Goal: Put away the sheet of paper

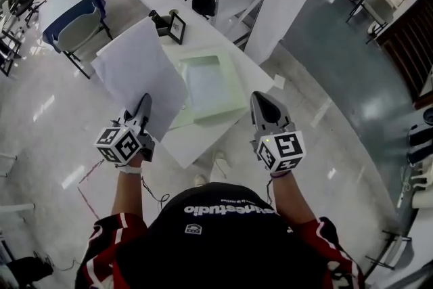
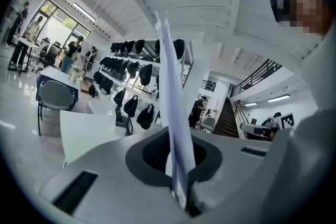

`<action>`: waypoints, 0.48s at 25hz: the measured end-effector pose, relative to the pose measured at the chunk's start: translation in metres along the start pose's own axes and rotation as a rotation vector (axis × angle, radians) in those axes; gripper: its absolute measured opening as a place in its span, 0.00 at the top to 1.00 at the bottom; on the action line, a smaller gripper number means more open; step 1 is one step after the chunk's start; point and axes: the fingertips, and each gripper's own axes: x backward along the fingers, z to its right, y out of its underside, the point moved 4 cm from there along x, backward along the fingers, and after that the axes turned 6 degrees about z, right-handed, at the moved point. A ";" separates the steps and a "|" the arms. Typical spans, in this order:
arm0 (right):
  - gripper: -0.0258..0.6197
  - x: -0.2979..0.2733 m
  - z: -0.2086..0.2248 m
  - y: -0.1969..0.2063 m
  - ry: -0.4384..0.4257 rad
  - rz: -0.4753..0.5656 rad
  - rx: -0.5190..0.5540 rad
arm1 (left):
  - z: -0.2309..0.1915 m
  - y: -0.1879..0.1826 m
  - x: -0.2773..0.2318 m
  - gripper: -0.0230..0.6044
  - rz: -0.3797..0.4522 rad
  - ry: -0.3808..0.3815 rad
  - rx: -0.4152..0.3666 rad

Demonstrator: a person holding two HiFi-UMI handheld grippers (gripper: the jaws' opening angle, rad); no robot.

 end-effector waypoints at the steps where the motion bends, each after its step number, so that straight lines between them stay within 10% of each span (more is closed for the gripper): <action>1: 0.97 0.000 0.002 0.001 0.001 -0.001 -0.001 | 0.000 0.004 -0.005 0.96 -0.017 0.007 -0.002; 12: 0.97 -0.011 0.024 0.013 0.014 -0.031 0.003 | -0.008 0.044 -0.056 0.96 -0.146 0.057 0.026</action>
